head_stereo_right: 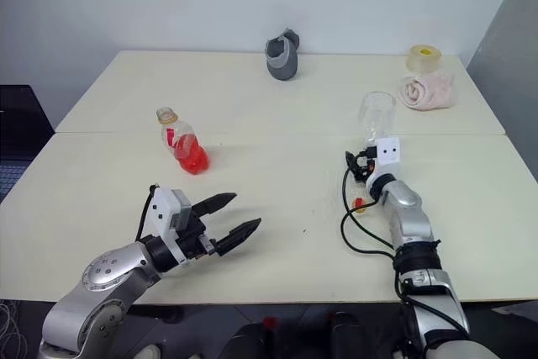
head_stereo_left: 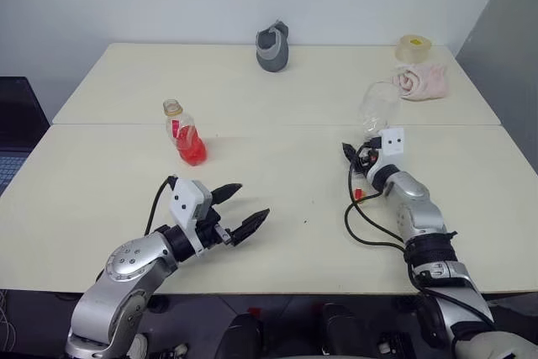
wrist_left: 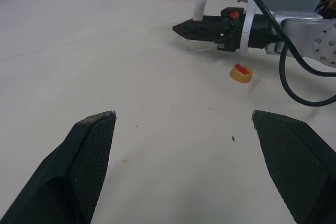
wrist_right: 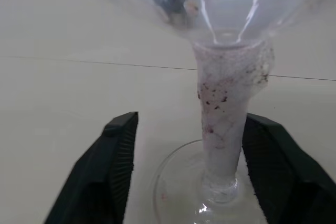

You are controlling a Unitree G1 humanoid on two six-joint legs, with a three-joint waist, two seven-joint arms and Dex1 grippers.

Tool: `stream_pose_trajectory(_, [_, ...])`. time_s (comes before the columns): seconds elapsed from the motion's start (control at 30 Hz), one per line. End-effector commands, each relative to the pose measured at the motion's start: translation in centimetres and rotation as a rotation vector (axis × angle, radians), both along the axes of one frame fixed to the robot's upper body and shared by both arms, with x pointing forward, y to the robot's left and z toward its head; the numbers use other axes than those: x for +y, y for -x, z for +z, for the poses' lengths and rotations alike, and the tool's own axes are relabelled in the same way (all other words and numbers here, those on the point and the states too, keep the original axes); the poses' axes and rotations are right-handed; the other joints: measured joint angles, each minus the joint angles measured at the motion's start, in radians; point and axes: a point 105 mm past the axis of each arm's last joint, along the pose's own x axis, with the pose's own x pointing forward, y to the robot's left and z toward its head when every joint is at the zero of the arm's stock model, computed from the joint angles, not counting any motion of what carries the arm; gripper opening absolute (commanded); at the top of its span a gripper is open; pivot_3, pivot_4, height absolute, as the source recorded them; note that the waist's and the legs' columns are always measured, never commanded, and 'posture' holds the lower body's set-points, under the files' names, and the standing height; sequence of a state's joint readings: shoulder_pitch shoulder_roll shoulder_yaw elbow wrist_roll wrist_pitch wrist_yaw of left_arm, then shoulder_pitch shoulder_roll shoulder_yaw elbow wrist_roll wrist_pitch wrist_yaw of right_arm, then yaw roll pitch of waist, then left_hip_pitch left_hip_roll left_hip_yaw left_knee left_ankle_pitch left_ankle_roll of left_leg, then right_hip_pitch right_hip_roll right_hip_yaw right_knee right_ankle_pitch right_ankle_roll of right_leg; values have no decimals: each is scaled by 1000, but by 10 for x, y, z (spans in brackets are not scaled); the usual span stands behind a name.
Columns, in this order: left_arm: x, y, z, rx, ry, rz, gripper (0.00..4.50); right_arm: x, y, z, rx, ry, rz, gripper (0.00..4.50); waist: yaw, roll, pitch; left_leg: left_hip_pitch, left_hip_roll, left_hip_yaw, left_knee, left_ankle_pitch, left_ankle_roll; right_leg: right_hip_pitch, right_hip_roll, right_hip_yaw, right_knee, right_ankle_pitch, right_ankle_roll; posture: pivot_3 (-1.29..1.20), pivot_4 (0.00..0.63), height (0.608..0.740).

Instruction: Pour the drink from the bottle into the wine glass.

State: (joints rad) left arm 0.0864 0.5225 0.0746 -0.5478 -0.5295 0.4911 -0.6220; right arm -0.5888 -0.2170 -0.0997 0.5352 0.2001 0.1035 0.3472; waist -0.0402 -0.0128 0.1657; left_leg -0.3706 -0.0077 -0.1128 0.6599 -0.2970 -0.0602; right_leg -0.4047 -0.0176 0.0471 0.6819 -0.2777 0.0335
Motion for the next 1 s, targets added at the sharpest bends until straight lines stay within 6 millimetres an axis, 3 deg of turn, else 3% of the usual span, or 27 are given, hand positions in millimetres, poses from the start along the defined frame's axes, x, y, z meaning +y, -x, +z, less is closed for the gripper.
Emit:
stream_pose_trajectory(0.03, [-2, 3, 8, -44, 3, -1, 4500, -1, -4, 21, -78, -7, 1, 1700, -1, 0, 0, 0, 0, 0, 0, 0, 0, 0, 0, 0, 0, 0, 0, 0, 150, 740])
stream_pose_trajectory(0.17, [-2, 3, 6, -43, 3, 11, 4500, -2, -4, 22, -91, 13, 5, 274, -1, 0, 0, 0, 0, 0, 0, 0, 0, 0, 0, 0, 0, 0, 0, 0, 150, 740])
stream_pose_trajectory(0.2, [-3, 3, 6, -43, 2, 12, 4500, 0, -4, 23, -100, 22, 12, 173, -1, 0, 0, 0, 0, 0, 0, 0, 0, 0, 0, 0, 0, 0, 0, 0, 150, 740])
stream_pose_trajectory(0.33, [1, 3, 4, -38, -3, 37, 4500, 21, -4, 33, -147, 73, 95, 183, -2, 0, 0, 0, 0, 0, 0, 0, 0, 0, 0, 0, 0, 0, 0, 0, 150, 740])
stream_pose_trajectory(0.57, [44, 6, -5, -9, 13, 328, 4500, 119, 12, 64, -270, 108, 443, 183, -24, 1, 1, 2, 1, 1, -2, 0, 0, -1, 0, 1, 0, 0, -1, 0, 150, 740])
stream_pose_trajectory(0.7, [63, 25, -10, 4, -9, 453, 4500, 162, 20, 56, -225, 83, 567, 183, -18, 1, 1, 1, 2, 0, -2, 0, 0, -1, -1, 0, 0, 0, -1, 0, 150, 740])
stream_pose_trajectory(0.83, [65, 35, -11, 0, -30, 465, 4500, 174, 20, 33, -158, 129, 610, 183, 2, 1, 0, 2, 1, -1, -2, 0, 0, 0, -2, -1, -1, 0, -1, 0, 150, 740])
stream_pose_trajectory(1.0, [67, 30, -10, -20, -24, 501, 4500, 170, 15, 13, -114, 195, 601, 183, 9, 1, 1, 1, 0, 0, 0, 0, 0, 0, -2, 0, -1, 0, -1, 0, 150, 740])
